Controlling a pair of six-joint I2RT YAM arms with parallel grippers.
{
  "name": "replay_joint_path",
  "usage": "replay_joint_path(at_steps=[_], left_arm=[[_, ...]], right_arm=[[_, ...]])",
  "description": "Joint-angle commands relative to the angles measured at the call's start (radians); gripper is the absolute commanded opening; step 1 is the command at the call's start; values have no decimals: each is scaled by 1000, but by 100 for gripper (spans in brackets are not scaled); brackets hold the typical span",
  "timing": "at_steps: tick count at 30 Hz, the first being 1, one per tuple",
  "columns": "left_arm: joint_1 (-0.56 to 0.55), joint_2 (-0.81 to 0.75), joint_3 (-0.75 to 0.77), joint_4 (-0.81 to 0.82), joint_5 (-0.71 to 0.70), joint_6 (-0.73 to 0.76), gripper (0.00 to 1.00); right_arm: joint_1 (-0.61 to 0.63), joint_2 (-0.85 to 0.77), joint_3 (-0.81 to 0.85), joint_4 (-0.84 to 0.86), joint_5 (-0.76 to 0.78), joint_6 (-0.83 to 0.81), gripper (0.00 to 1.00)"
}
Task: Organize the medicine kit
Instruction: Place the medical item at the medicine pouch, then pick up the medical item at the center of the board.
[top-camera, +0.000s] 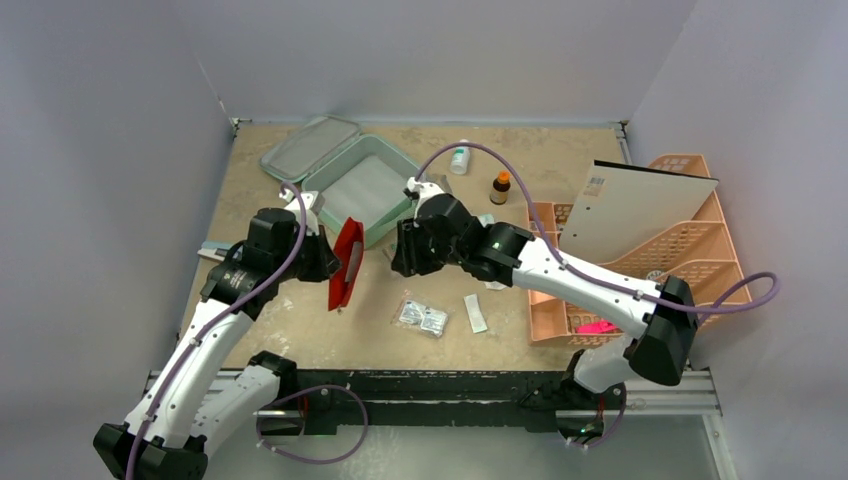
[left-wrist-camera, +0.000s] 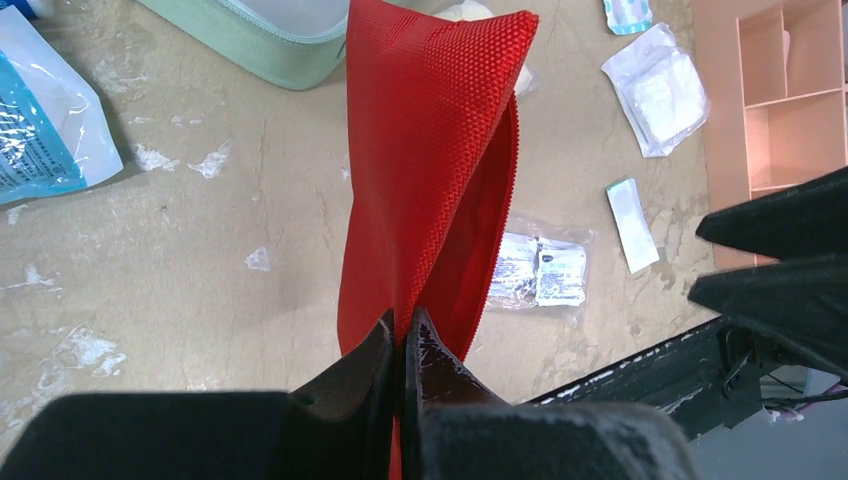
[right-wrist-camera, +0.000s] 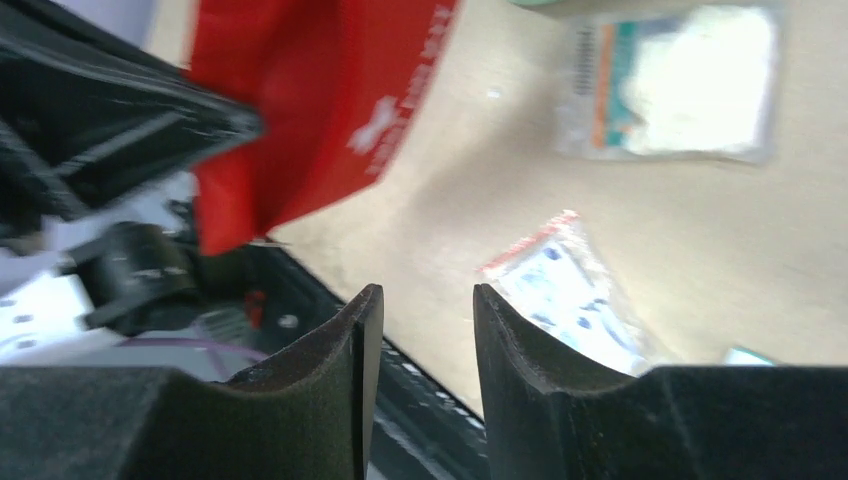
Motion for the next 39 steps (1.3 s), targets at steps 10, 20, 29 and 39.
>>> replay_joint_path(at_steps=[10, 20, 29, 39], left_arm=[[-1, -20, 16, 22, 1, 4, 0], [-1, -33, 12, 27, 14, 5, 0], [0, -44, 8, 31, 21, 5, 0], [-1, -37, 8, 30, 29, 8, 0]], right_arm=[[-151, -14, -173, -279, 173, -136, 43], [-242, 42, -271, -246, 105, -188, 41], [-293, 134, -314, -168, -2, -181, 40], [-309, 156, -350, -135, -24, -186, 38]])
